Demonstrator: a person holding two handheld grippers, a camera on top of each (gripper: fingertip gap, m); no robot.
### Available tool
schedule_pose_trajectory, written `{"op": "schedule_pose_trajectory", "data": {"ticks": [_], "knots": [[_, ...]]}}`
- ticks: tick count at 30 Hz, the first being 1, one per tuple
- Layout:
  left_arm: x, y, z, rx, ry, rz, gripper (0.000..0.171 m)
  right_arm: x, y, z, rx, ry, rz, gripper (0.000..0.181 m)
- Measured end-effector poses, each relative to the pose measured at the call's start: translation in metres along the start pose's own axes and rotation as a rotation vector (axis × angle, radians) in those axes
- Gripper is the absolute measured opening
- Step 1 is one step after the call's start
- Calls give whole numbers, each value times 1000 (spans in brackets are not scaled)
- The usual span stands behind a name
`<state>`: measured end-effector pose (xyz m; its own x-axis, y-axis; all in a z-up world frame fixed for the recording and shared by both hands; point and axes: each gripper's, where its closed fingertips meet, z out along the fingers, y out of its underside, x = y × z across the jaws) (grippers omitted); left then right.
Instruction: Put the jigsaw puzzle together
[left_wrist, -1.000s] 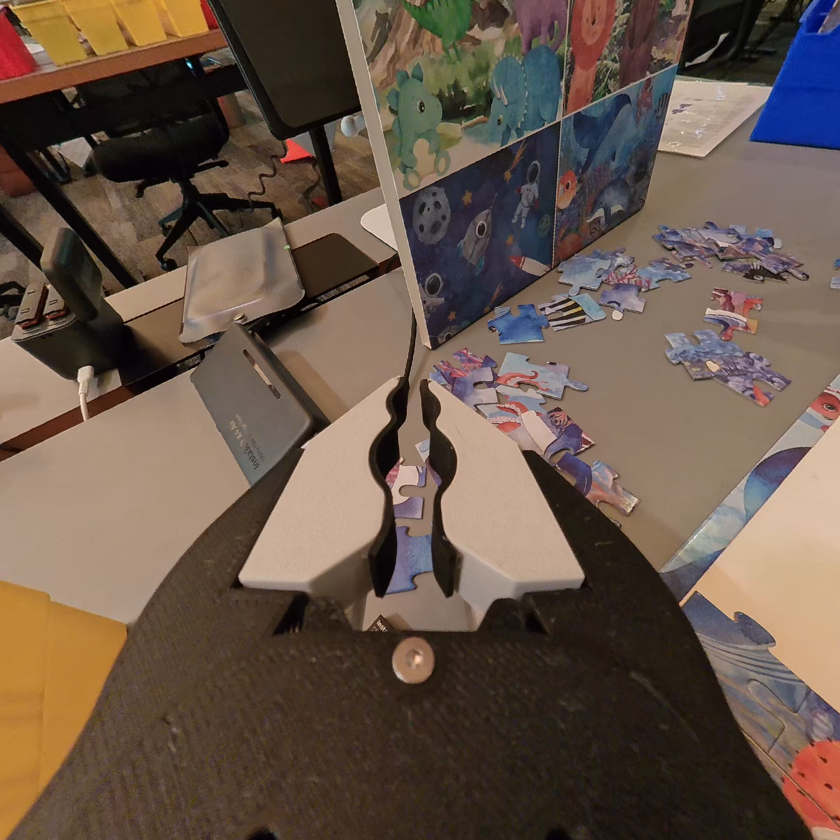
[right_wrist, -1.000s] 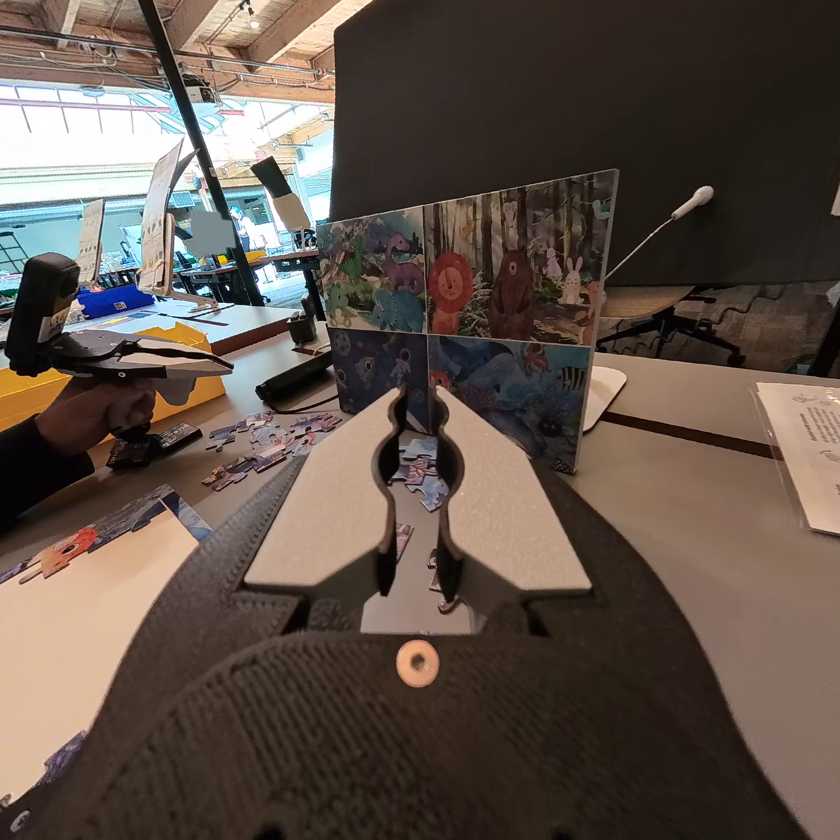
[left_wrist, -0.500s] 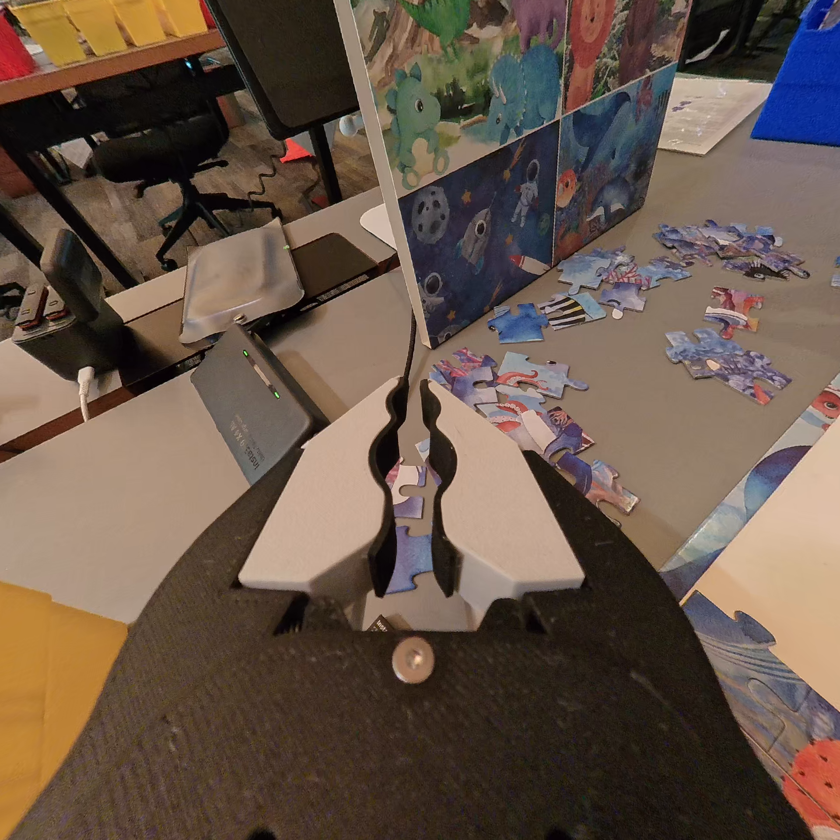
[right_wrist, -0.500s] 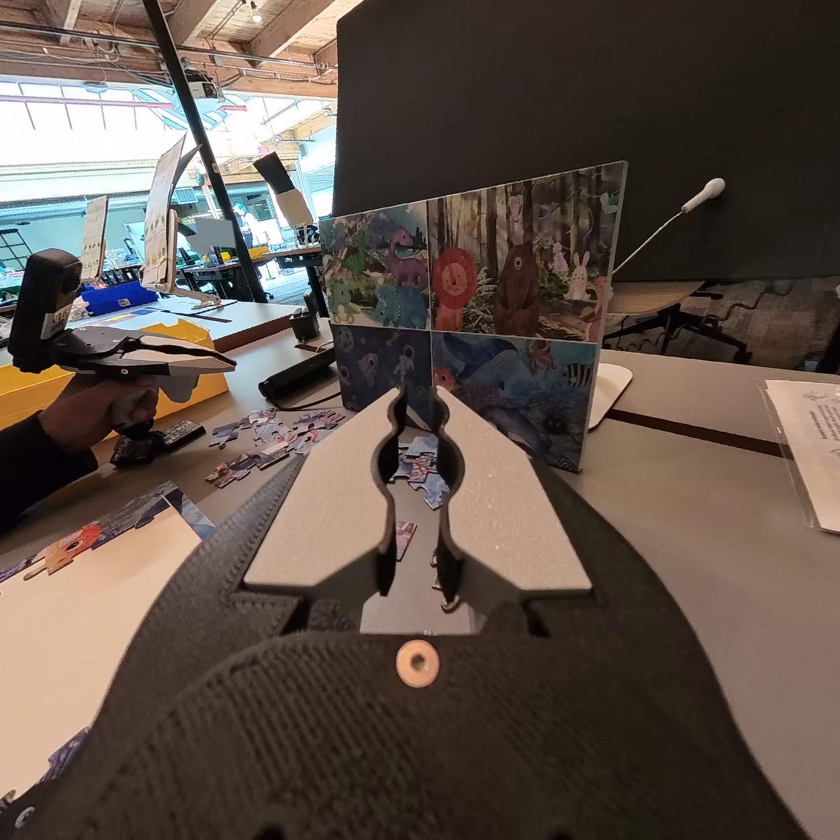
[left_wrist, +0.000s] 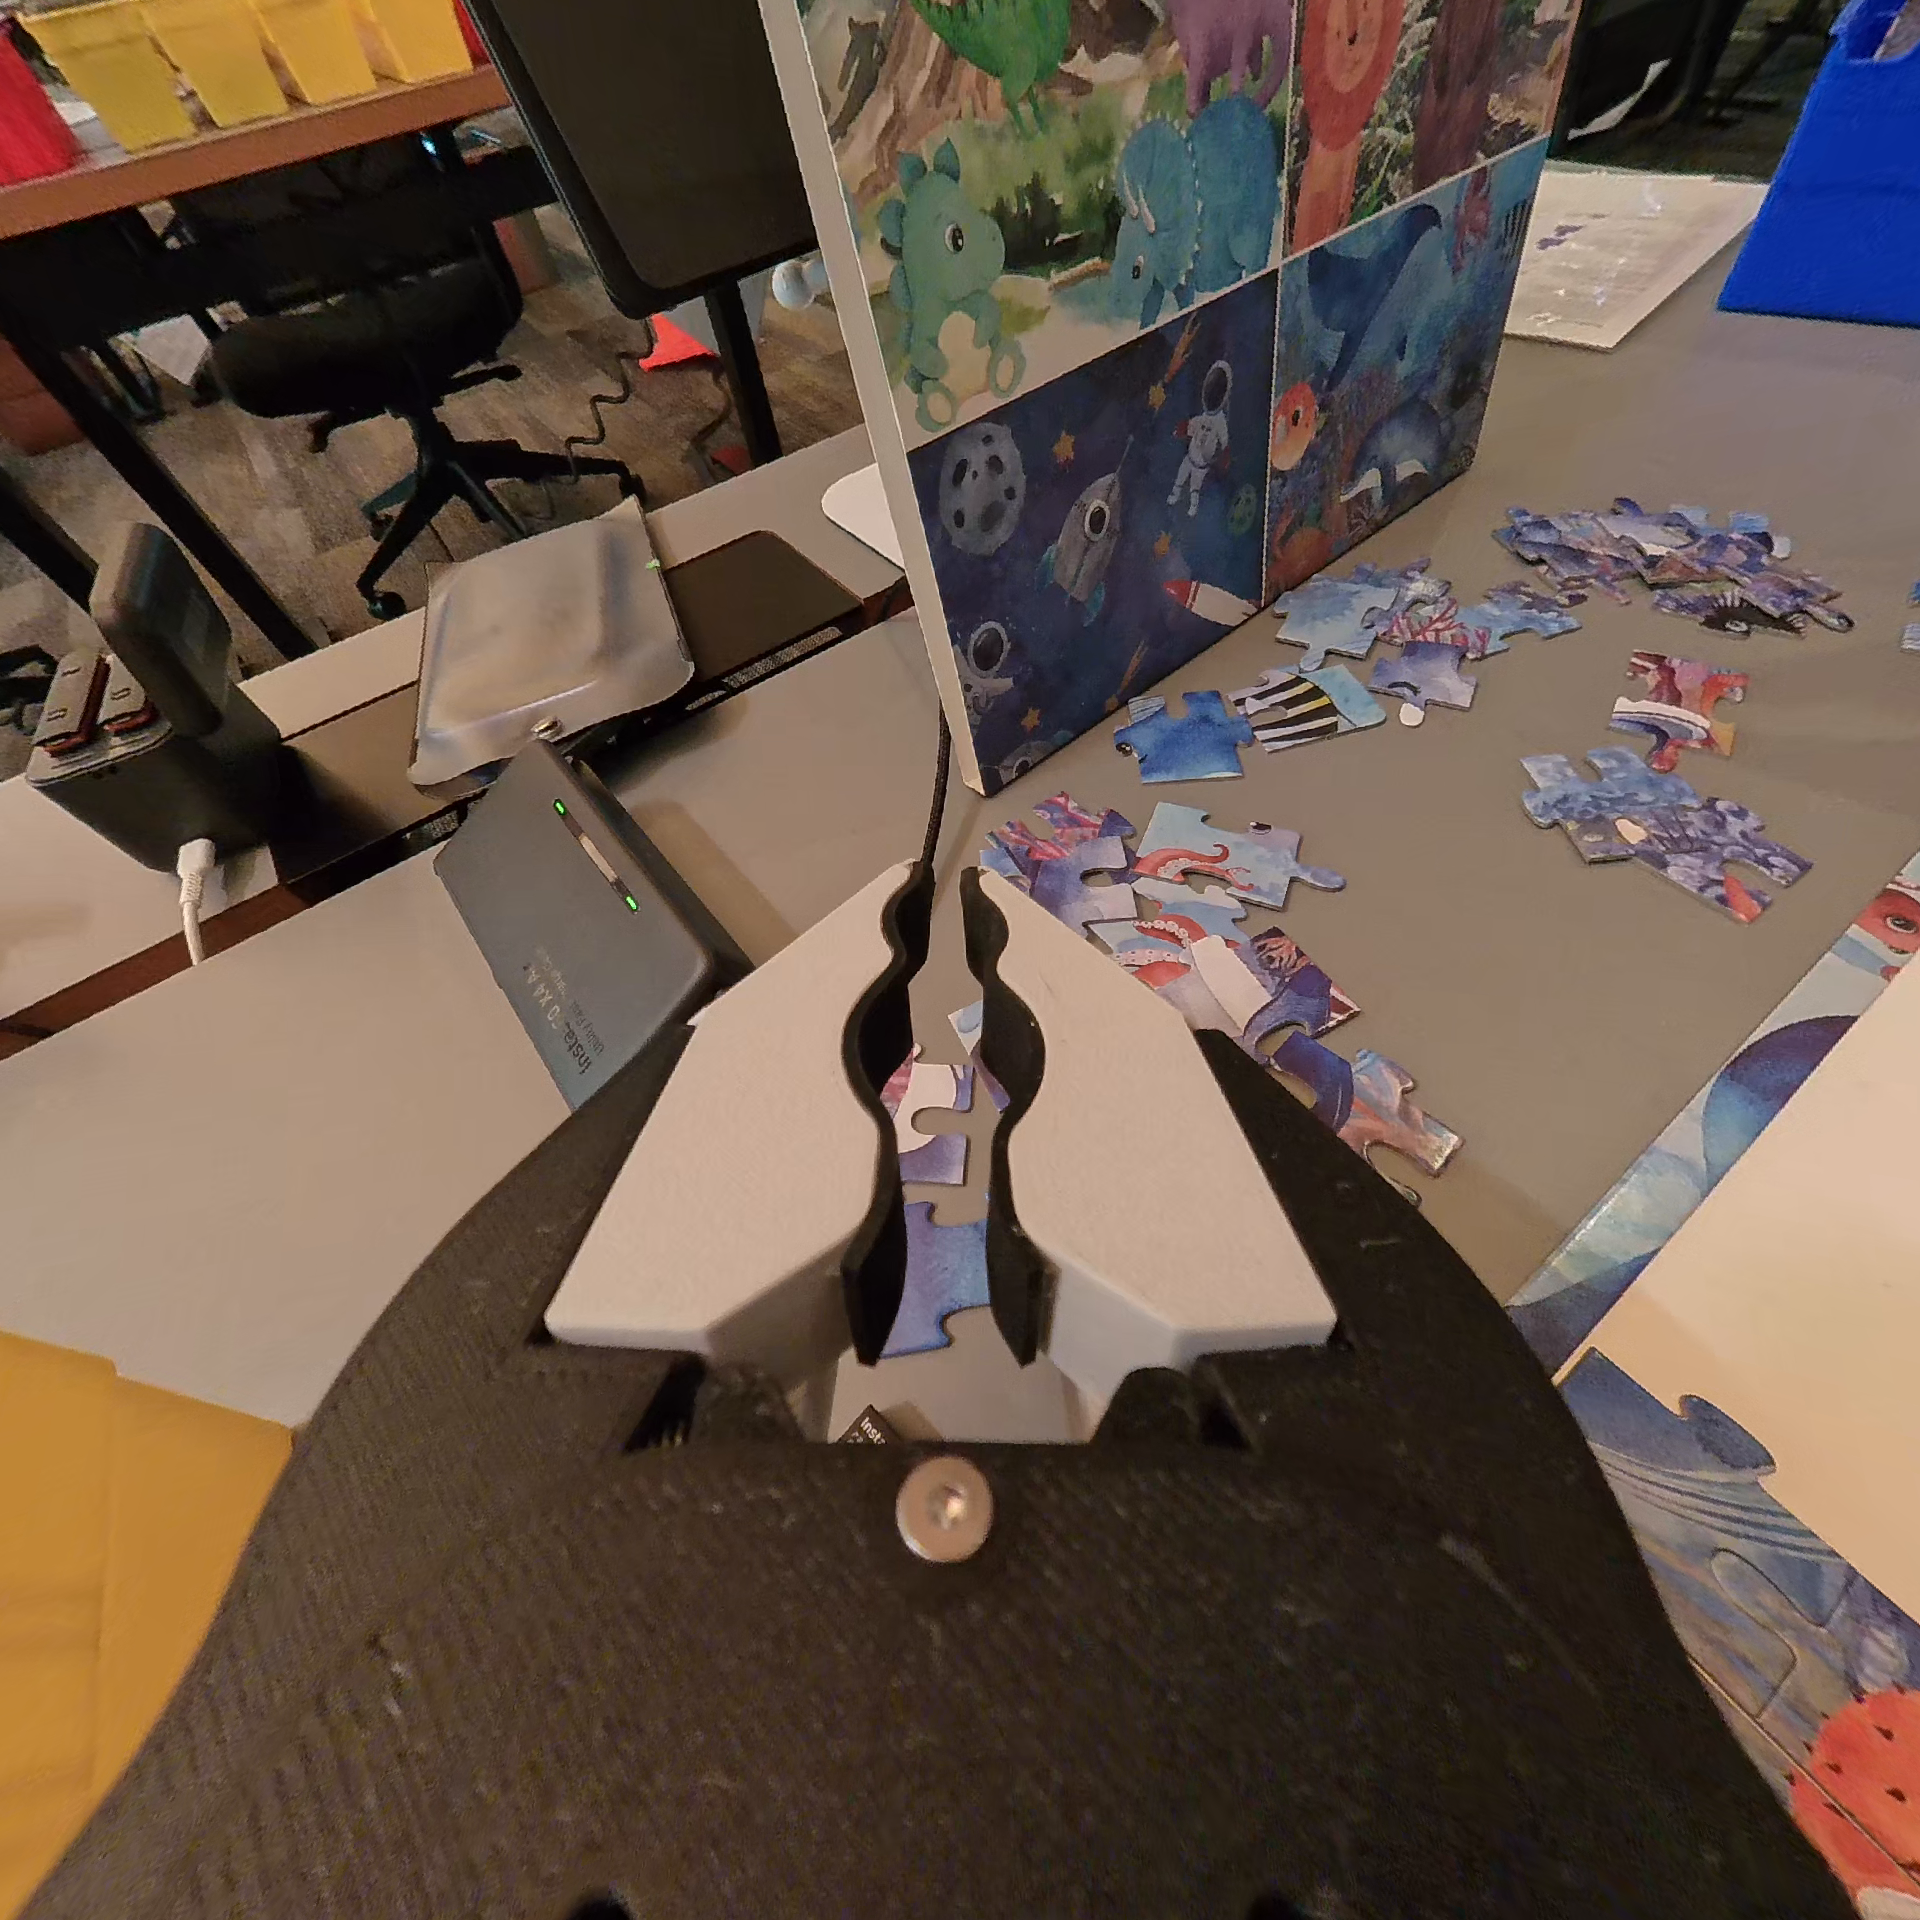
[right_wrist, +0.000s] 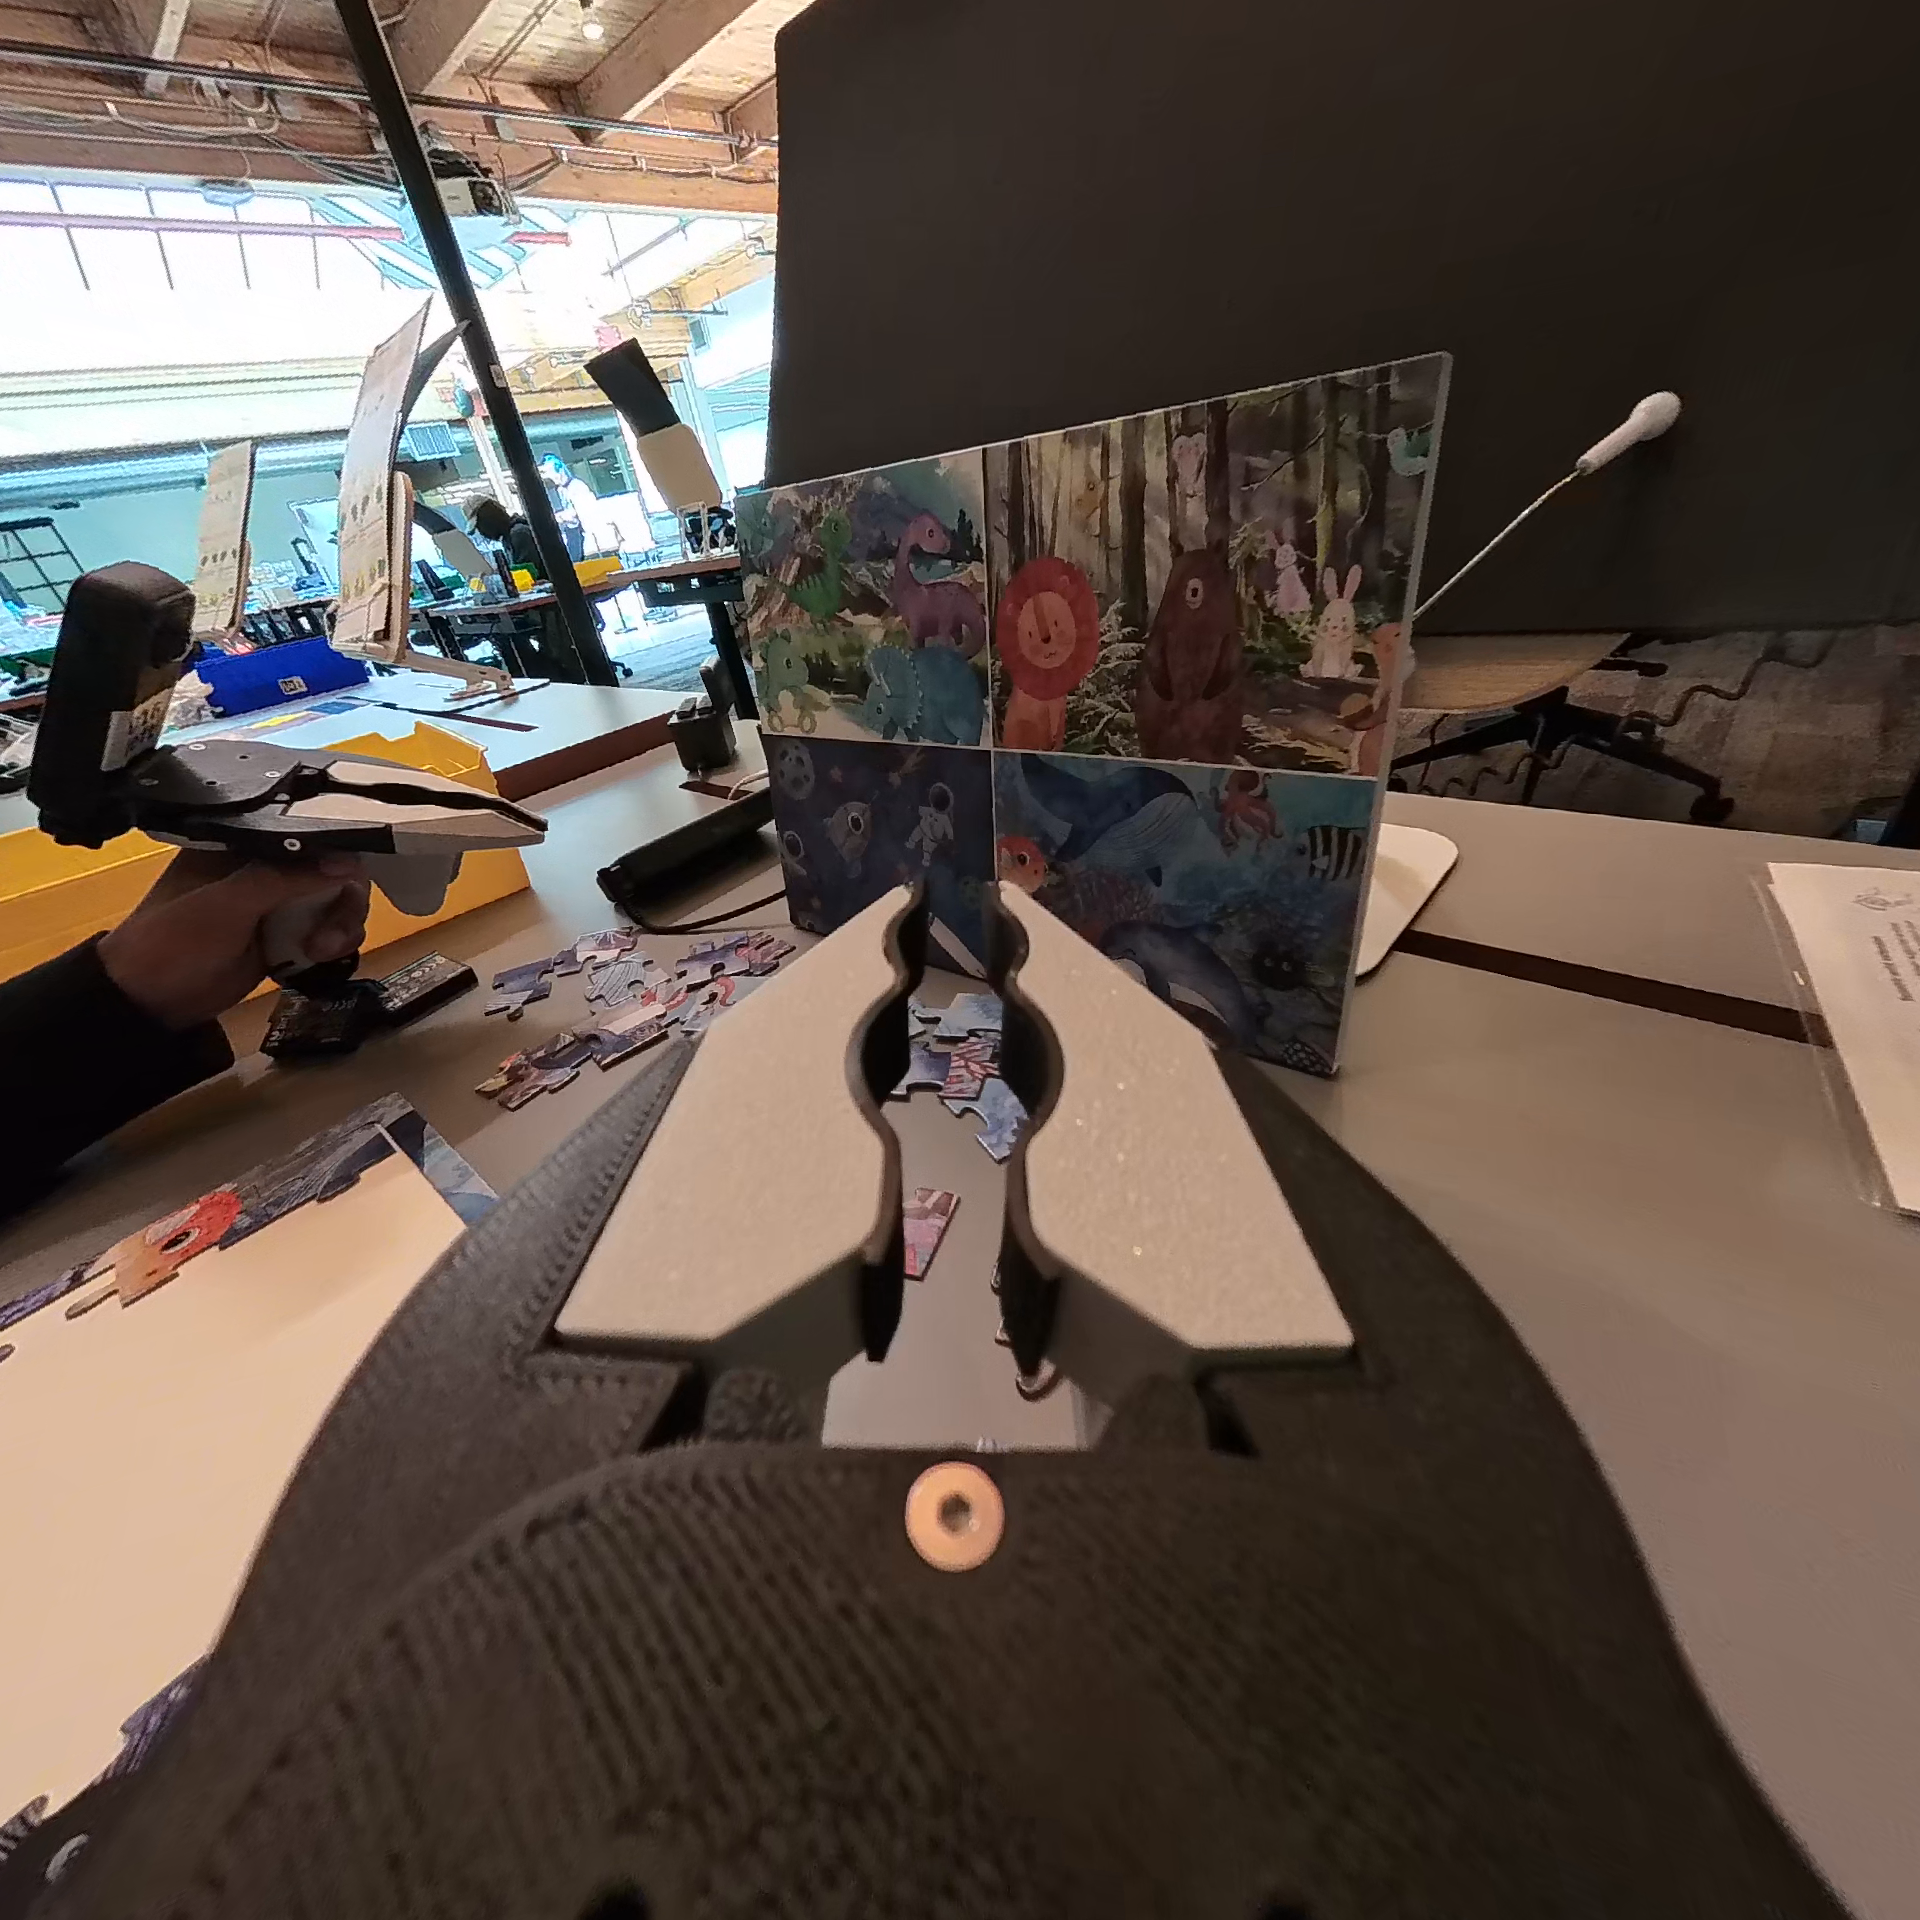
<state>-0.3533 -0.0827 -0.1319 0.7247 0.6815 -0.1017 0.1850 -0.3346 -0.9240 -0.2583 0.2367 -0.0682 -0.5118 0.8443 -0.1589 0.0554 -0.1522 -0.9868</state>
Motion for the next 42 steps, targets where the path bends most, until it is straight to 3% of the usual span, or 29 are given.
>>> {"op": "schedule_pose_trajectory", "data": {"ticks": [12,16,20,24,27,29,32,36,38,41,42], "knots": [[0,0,0,-1,0,0,3,0,0,-1,-10,1,-7,9],[-1,-1,-1,2,-1,0,3,5,2,-12,-107,11,-119,19],[-1,0,-1,1,1,-7,3,0,24,-34,-245,-69,-265,32],[-1,0,-1,0,-1,-6,3,-6,64,-67,-410,-210,-247,36],[-1,1,0,-4,-2,-4,4,10,90,-93,-538,-163,-309,31],[0,2,1,-8,-3,1,4,7,95,-102,-528,-183,-318,30],[1,2,1,-14,-5,9,3,-9,103,-105,-533,-269,-243,47],[1,3,2,-17,-6,11,3,-11,133,-103,-703,-280,-237,70],[1,3,2,-19,-6,13,3,-9,146,-102,-776,-265,-262,74],[2,4,3,-24,-4,18,4,-11,147,-100,-780,-266,-276,67],[3,4,3,-28,-4,21,4,-12,147,-101,-778,-273,-279,57]]}}
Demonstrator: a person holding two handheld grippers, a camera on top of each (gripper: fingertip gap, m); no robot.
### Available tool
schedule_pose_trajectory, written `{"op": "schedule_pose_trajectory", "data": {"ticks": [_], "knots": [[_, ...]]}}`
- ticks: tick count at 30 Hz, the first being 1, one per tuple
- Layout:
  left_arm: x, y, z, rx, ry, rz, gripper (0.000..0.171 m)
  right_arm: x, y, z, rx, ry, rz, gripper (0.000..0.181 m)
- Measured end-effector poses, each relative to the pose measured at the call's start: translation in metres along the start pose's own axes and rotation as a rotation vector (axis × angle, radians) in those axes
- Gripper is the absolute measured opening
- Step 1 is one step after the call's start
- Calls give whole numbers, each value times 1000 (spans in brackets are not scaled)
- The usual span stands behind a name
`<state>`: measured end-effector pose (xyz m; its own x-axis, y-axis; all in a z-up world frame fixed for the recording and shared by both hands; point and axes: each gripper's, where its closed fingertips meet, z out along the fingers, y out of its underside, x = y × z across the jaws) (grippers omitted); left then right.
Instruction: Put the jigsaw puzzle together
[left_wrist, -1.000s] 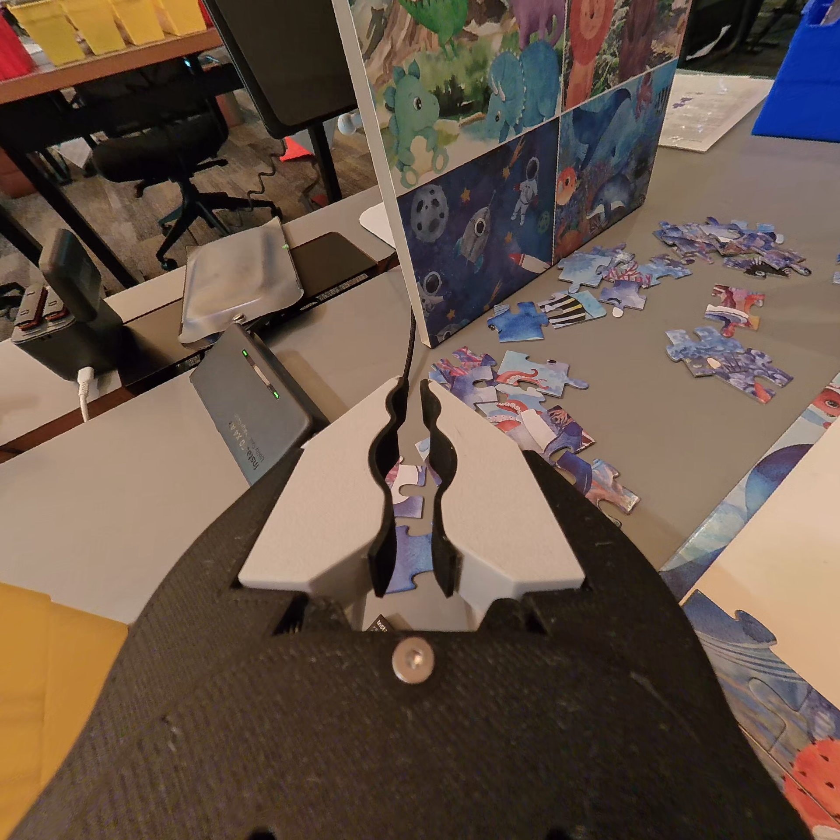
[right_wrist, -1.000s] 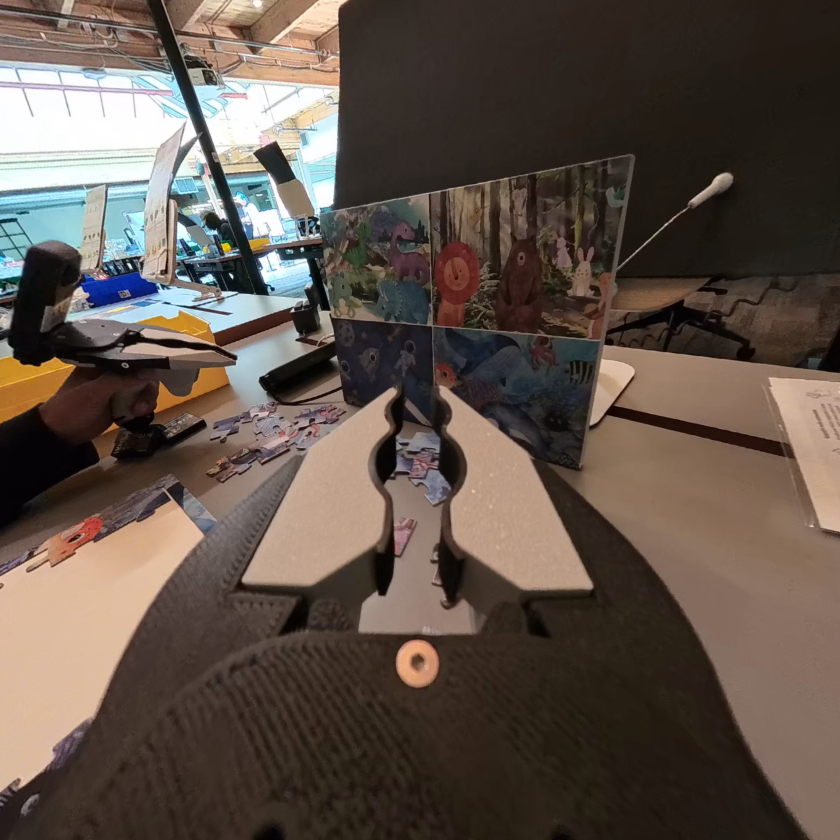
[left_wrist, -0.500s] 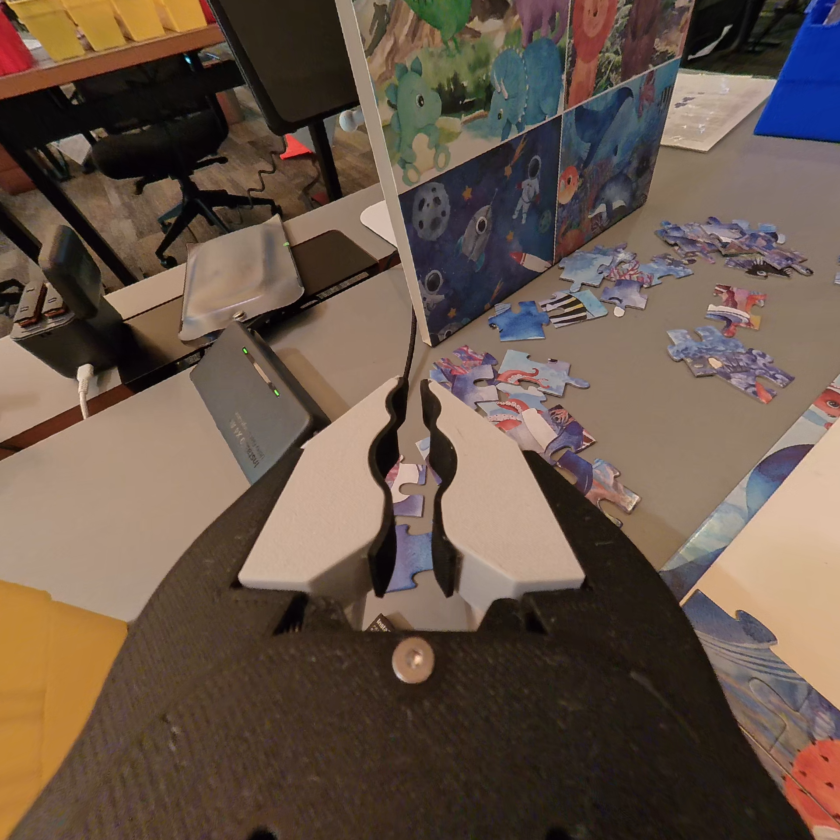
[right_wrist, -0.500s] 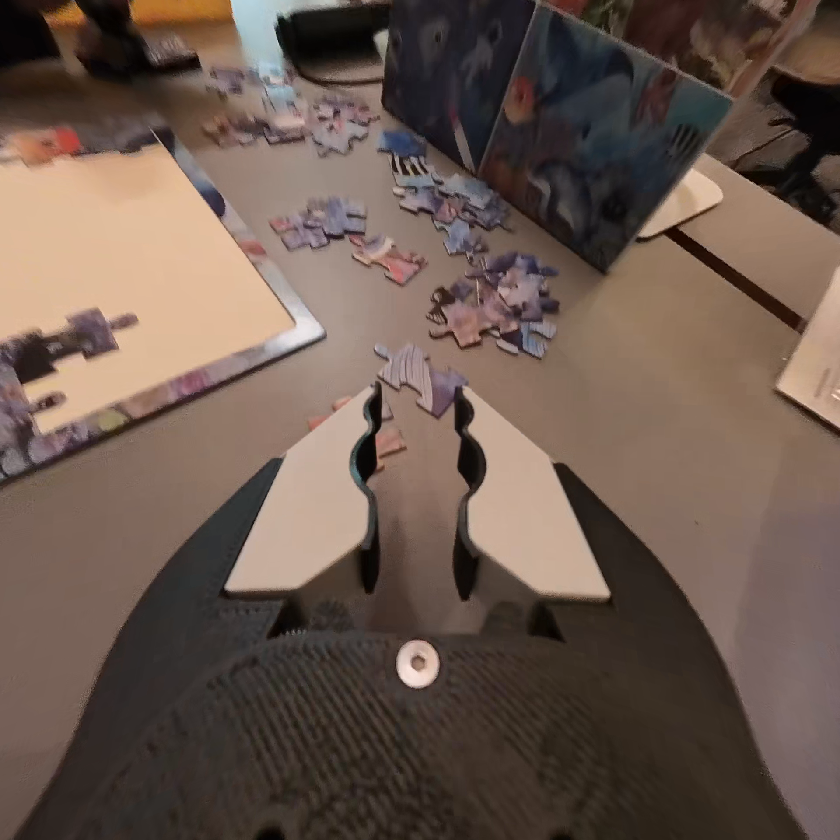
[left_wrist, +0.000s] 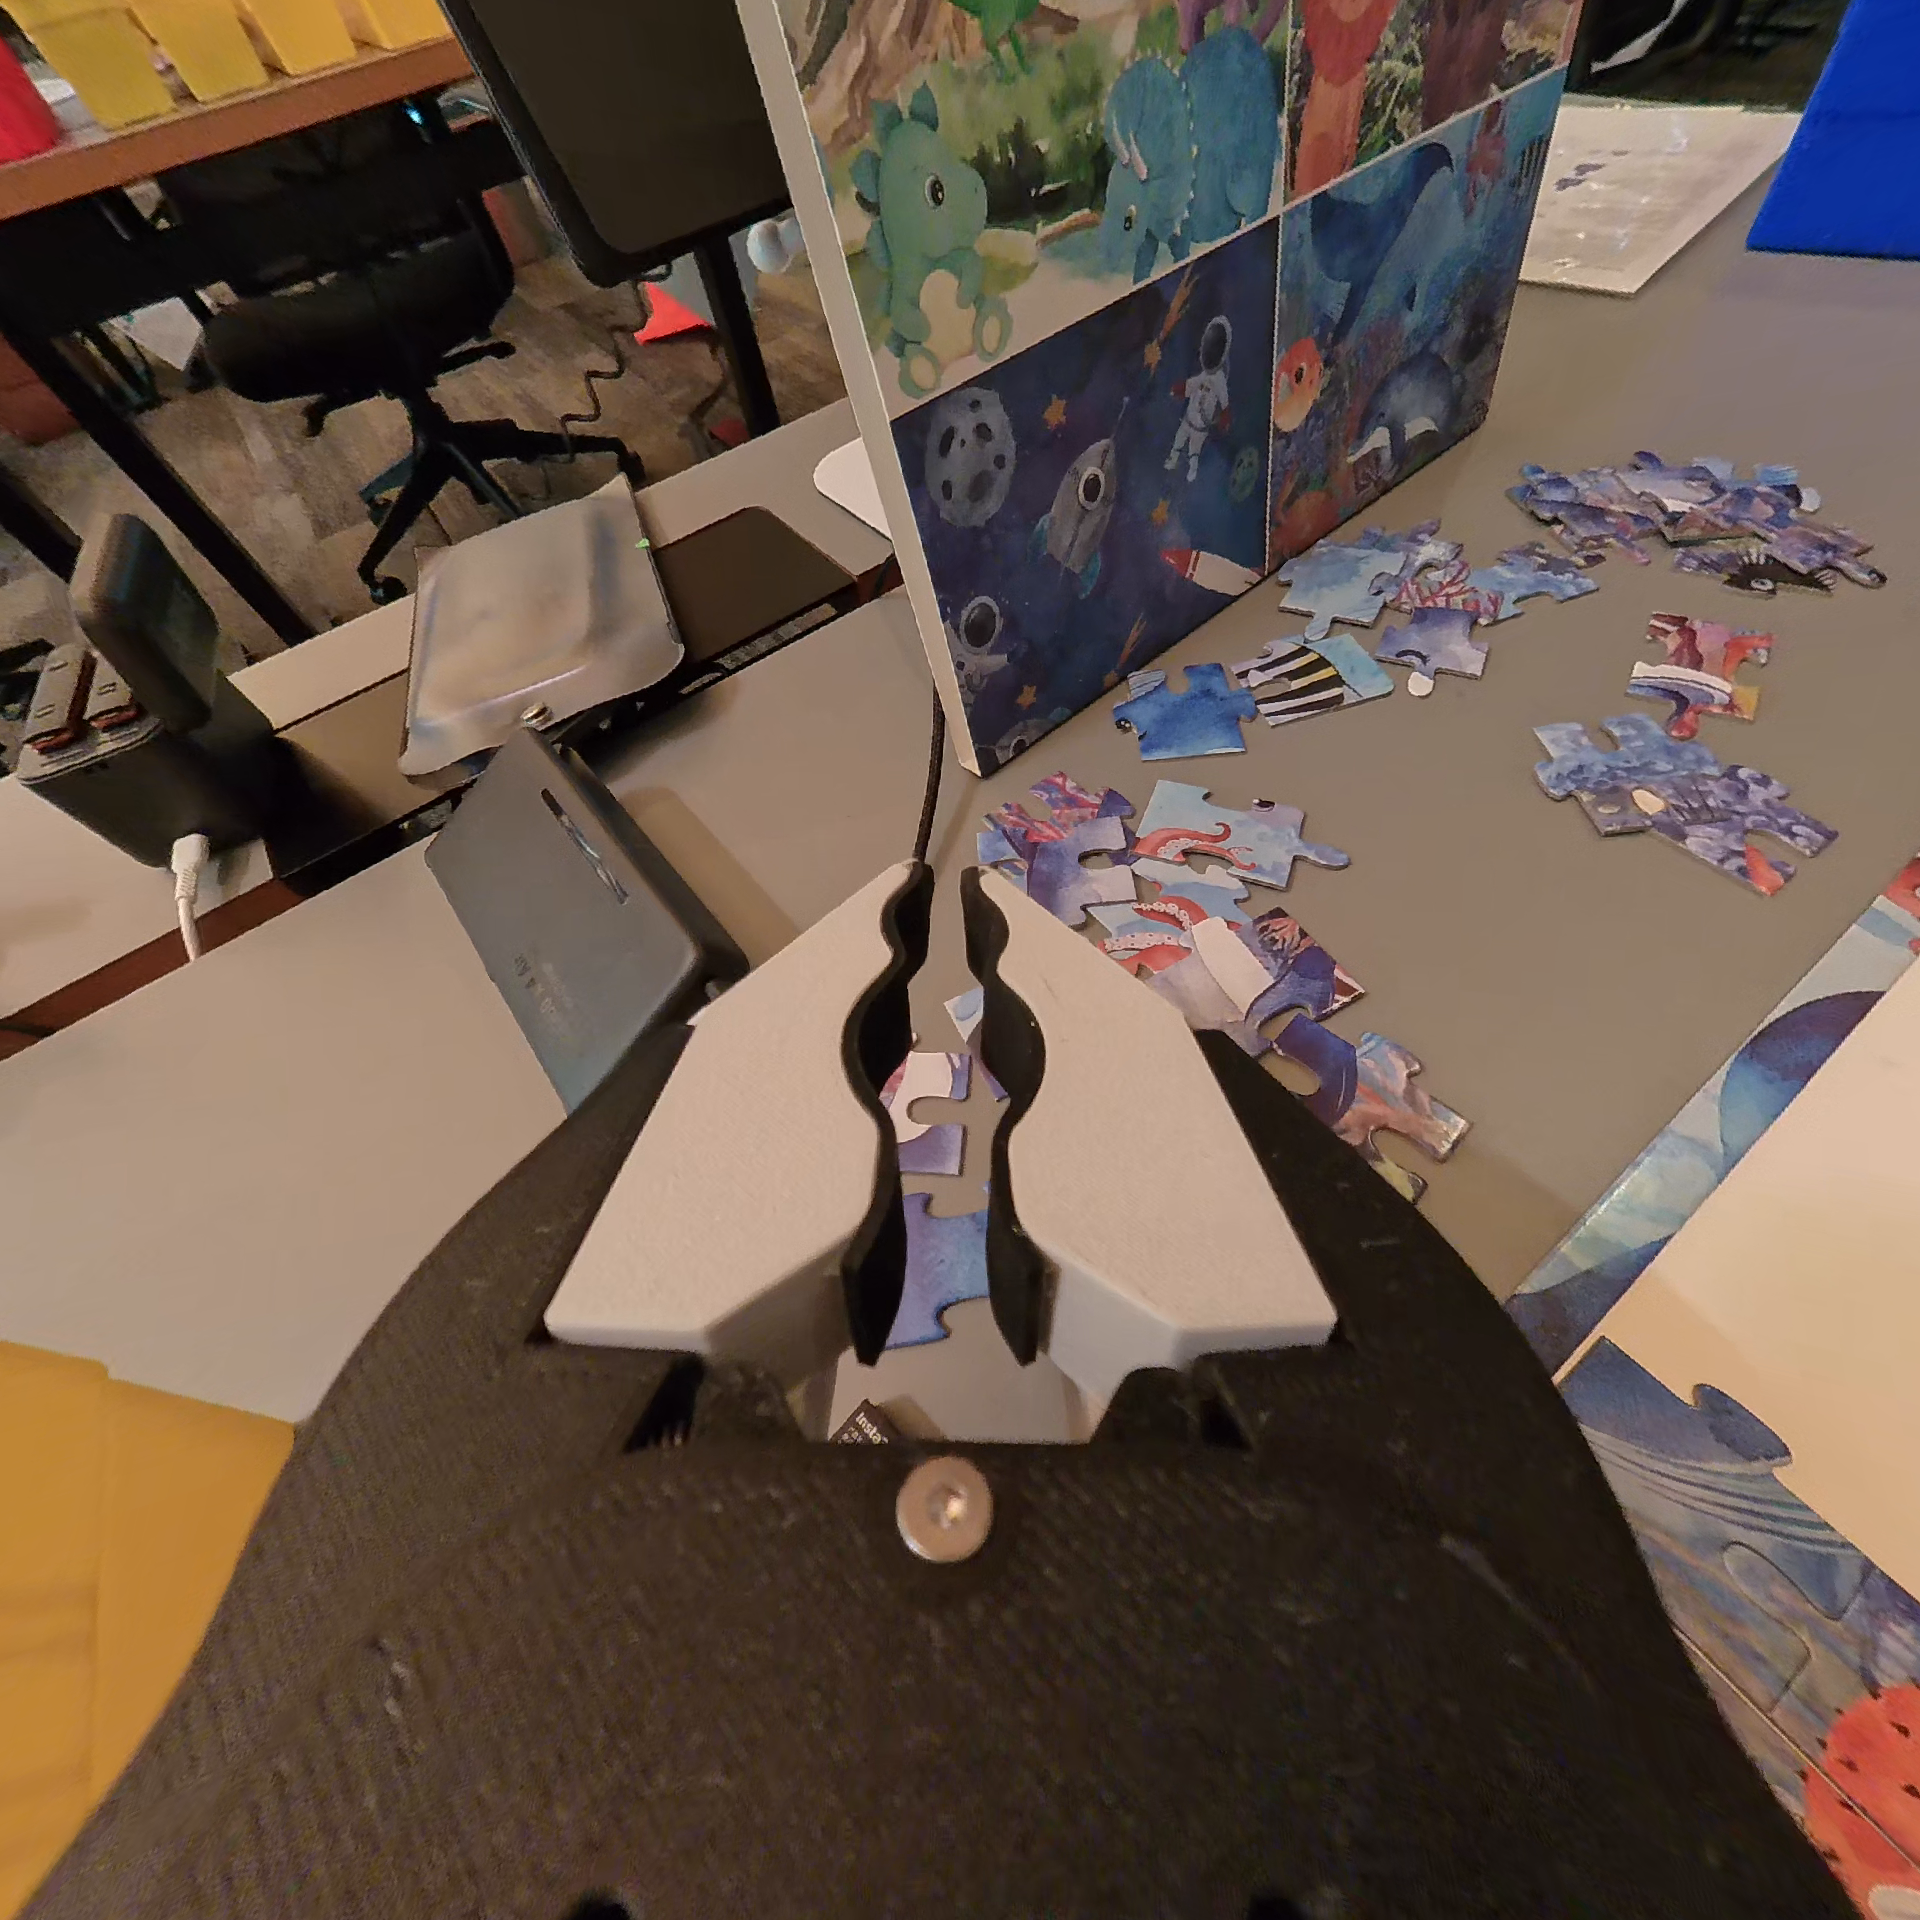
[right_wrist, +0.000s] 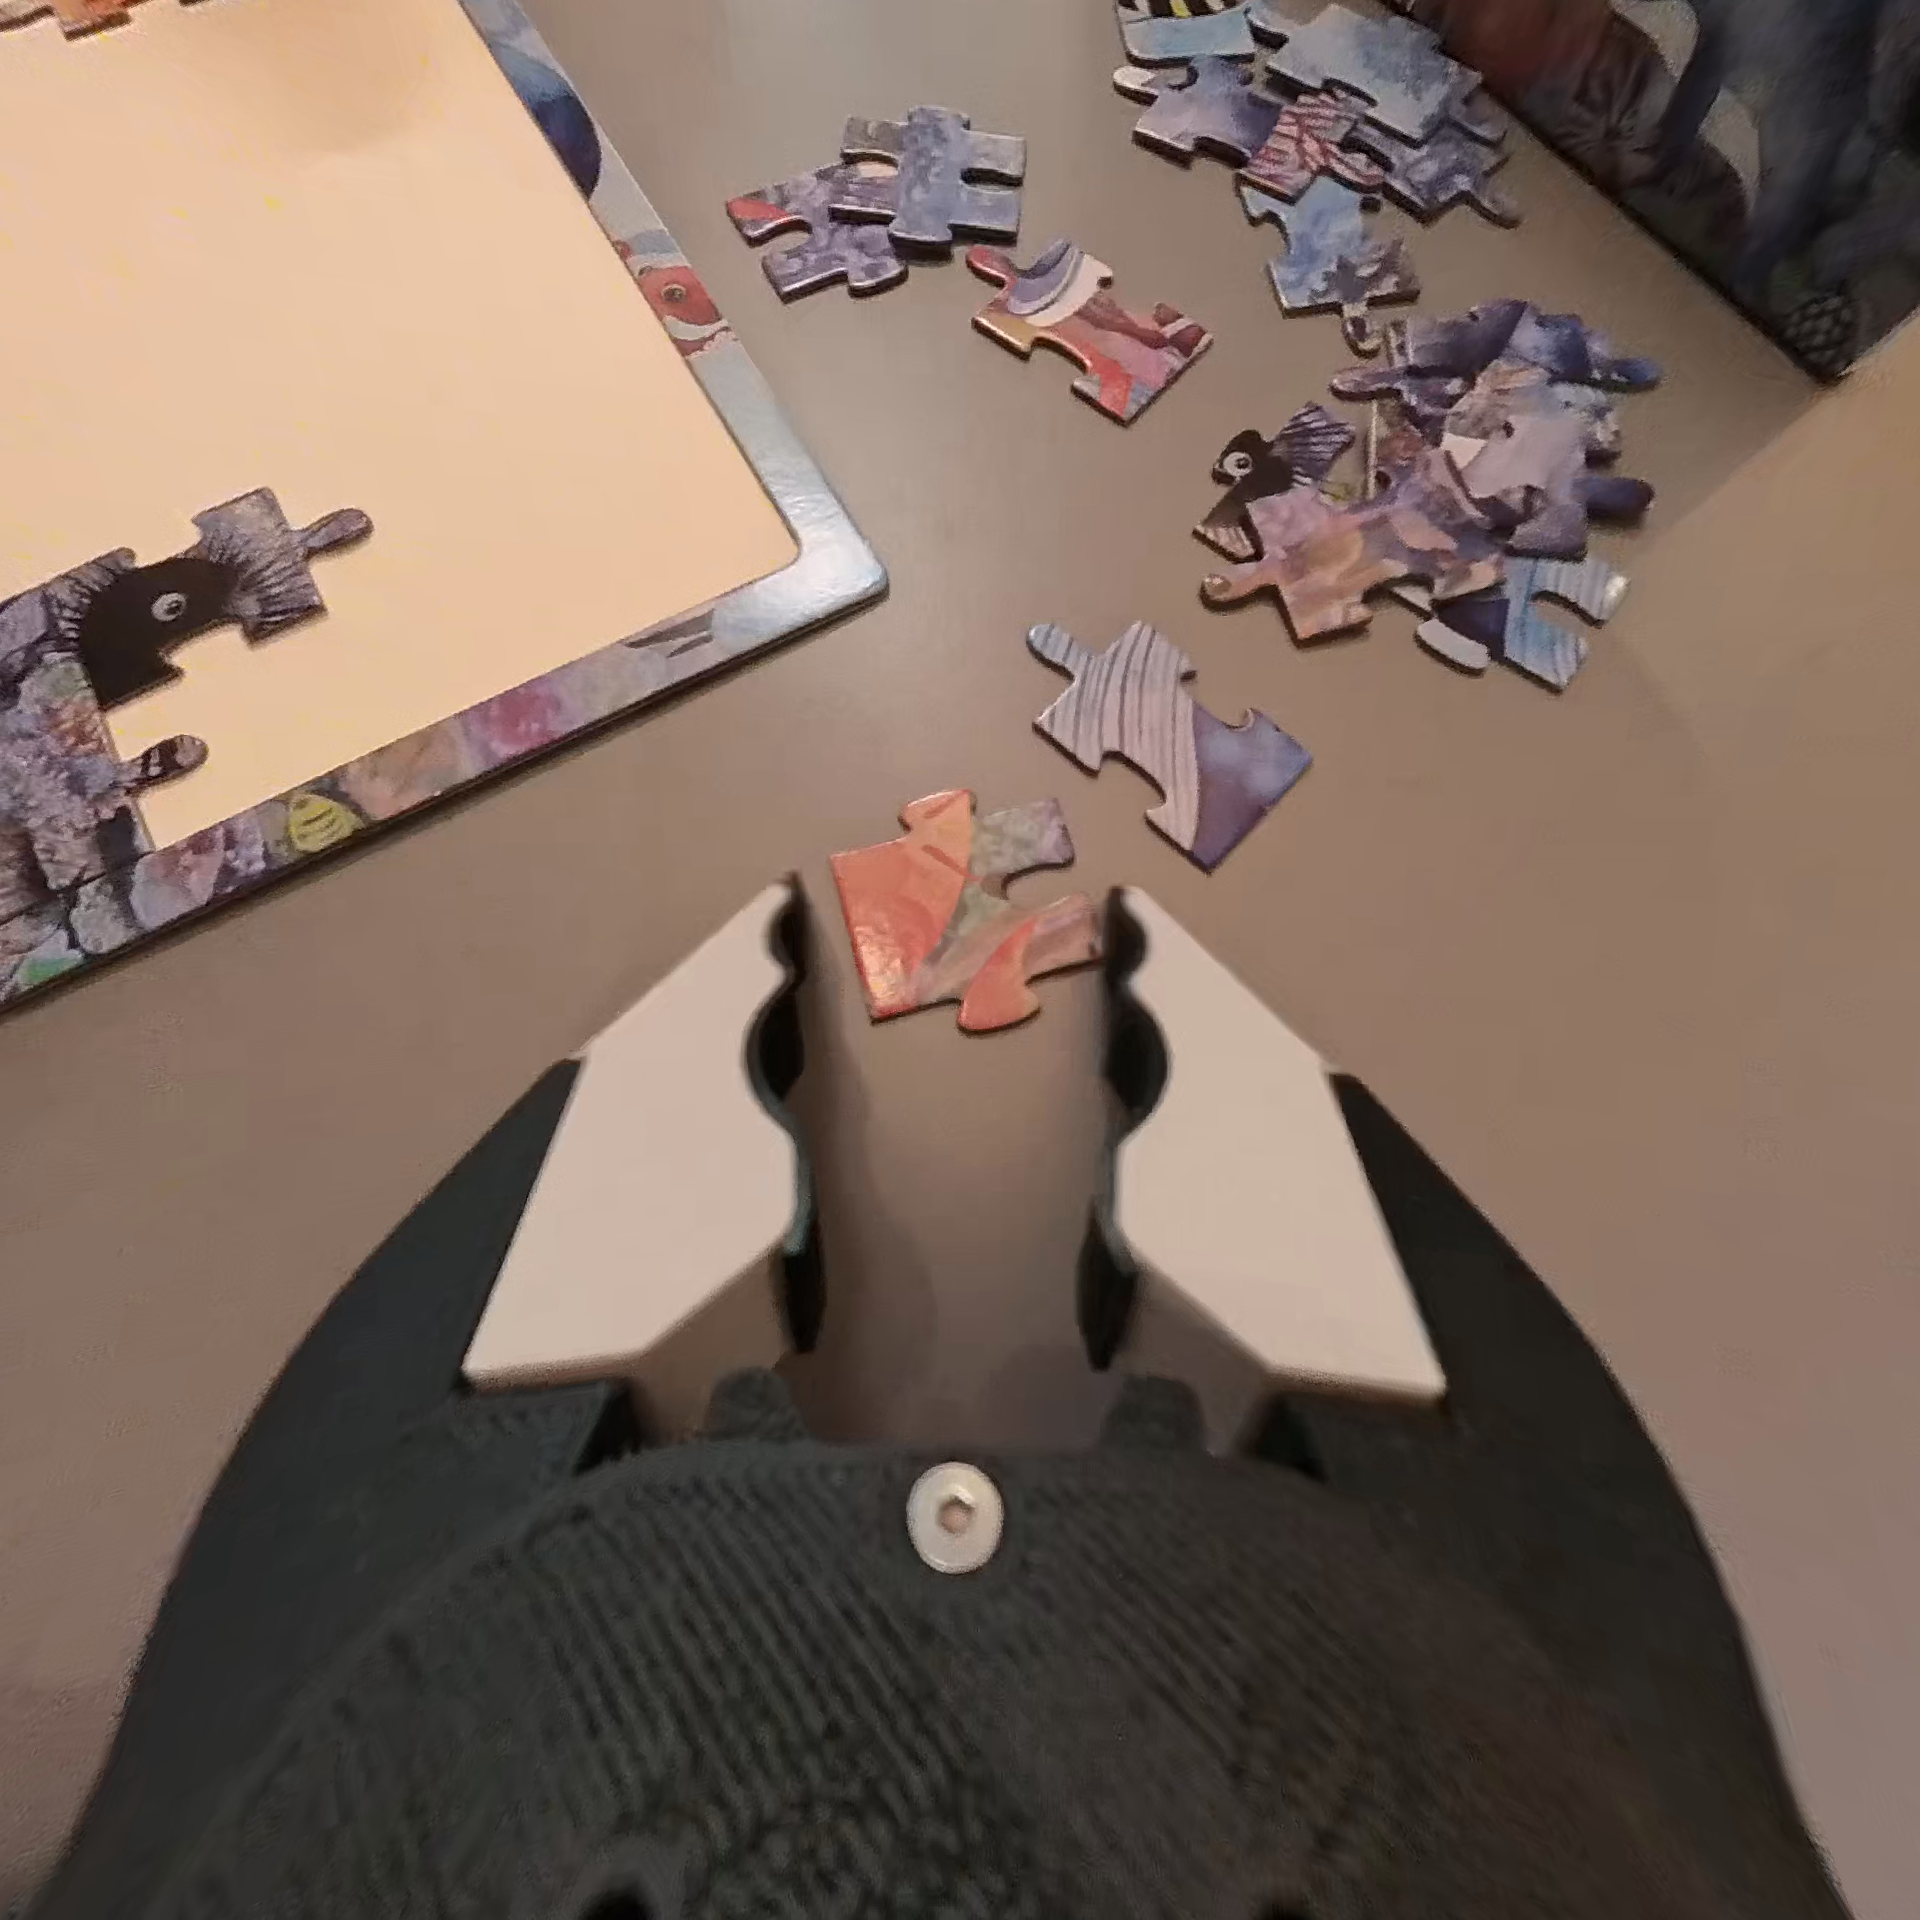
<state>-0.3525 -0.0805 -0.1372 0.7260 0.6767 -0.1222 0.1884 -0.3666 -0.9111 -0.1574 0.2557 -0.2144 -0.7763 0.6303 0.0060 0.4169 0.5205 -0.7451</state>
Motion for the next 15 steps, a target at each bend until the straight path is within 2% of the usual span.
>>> {"op": "schedule_pose_trajectory", "data": {"ticks": [1,7,8,9,15], "knots": [[0,1,0,-4,0,3,4,-3,0,0,3,-11,-12,47],[1,1,1,-11,-5,15,4,-5,-1,-1,4,2,-20,44],[1,1,1,-10,-5,14,4,-9,-3,-2,13,-15,-41,6],[1,1,1,-9,-4,12,4,-12,-6,-3,28,-21,-64,1],[1,1,1,-6,-3,8,4,-1,-21,-11,108,73,-62,32]]}}
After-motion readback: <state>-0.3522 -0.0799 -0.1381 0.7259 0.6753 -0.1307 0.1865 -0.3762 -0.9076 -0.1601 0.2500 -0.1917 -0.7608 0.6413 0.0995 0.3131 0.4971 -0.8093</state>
